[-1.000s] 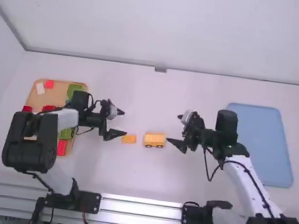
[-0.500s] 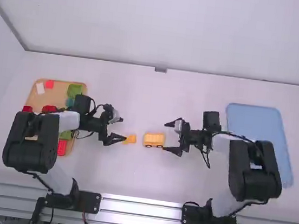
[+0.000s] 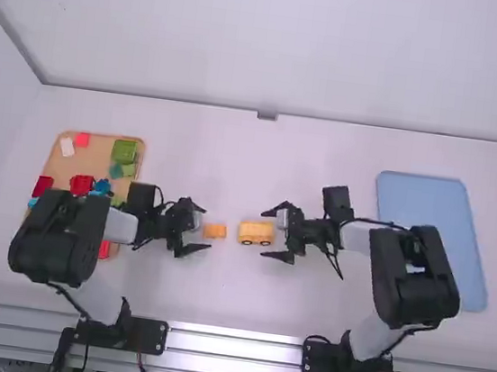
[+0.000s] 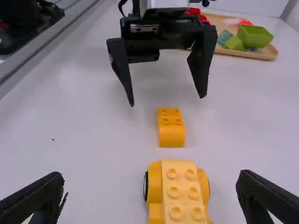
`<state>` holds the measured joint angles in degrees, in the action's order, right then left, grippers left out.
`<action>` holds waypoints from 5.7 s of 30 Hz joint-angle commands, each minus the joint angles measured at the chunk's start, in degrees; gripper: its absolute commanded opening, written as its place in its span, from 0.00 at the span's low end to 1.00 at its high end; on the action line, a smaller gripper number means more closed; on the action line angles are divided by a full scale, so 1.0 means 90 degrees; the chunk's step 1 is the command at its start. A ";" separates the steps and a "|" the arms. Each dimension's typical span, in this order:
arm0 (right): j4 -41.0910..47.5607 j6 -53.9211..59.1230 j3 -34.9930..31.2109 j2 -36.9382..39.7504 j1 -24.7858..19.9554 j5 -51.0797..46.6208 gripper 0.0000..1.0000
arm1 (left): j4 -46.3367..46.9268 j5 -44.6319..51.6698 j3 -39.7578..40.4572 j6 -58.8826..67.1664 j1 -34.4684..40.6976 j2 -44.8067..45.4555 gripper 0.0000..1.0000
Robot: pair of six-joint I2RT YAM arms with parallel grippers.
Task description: Assemble lego blocks to make yellow taxi
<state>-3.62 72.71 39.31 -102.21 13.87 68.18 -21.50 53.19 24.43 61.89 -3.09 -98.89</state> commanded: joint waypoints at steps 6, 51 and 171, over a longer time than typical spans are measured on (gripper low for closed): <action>-0.0605 -0.1251 0.0090 -0.0056 0.0046 -0.0136 0.98 | 0.0631 0.0457 0.0593 0.0430 0.0053 -0.0695 0.82; -0.0505 -0.1270 0.0087 -0.0056 0.0000 -0.0163 0.98 | 0.0262 -0.0007 0.0814 0.0267 0.0384 -0.1285 0.27; -0.1877 -0.4971 0.0090 0.0763 -0.1593 -0.1484 0.25 | -0.5940 -0.2283 -0.1214 -0.7553 -0.0124 -0.0129 0.99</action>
<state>-22.63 30.68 39.99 -102.13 1.15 60.82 -75.24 43.59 14.06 -1.56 -5.76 -100.97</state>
